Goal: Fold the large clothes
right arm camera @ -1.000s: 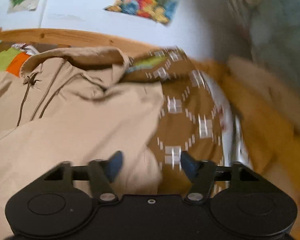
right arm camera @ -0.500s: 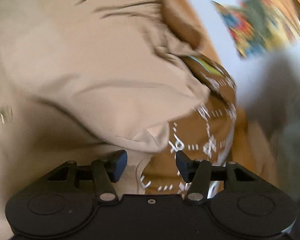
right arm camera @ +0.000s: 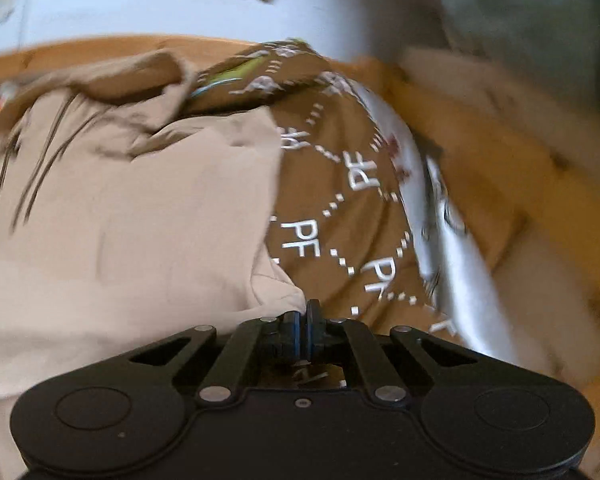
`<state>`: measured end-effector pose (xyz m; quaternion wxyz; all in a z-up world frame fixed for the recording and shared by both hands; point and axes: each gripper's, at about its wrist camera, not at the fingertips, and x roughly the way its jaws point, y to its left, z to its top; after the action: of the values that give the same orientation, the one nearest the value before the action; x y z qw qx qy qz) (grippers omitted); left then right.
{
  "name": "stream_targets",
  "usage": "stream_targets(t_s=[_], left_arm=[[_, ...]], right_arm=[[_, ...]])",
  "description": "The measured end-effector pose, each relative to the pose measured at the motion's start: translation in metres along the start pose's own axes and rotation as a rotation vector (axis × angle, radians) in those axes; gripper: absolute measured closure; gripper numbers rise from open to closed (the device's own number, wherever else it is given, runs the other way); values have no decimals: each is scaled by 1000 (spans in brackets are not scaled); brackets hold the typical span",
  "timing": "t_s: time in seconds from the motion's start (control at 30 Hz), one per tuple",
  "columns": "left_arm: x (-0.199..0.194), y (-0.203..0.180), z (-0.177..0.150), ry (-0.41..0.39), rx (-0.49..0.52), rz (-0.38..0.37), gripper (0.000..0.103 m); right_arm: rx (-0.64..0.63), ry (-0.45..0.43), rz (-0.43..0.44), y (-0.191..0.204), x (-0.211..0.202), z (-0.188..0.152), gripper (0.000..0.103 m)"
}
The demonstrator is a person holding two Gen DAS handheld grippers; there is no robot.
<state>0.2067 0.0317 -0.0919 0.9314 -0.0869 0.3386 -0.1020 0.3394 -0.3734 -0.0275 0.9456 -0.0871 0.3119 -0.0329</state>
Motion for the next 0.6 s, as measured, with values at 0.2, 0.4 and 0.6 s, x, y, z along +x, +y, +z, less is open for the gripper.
stream_targets(t_s=[0.2,0.4,0.6], left_arm=[[-4,6,-1,-28,-58,-56,50],[-1,-1,-3,-10,-17,-39,48],[-1,-7,-8,-12,27,-21,47]], right_arm=[[-83,-27,-67,-11,-28,-8,64],[-237,-189,-23,6,-55,-4,64],[-375,-48,-115,36,26,5,47]])
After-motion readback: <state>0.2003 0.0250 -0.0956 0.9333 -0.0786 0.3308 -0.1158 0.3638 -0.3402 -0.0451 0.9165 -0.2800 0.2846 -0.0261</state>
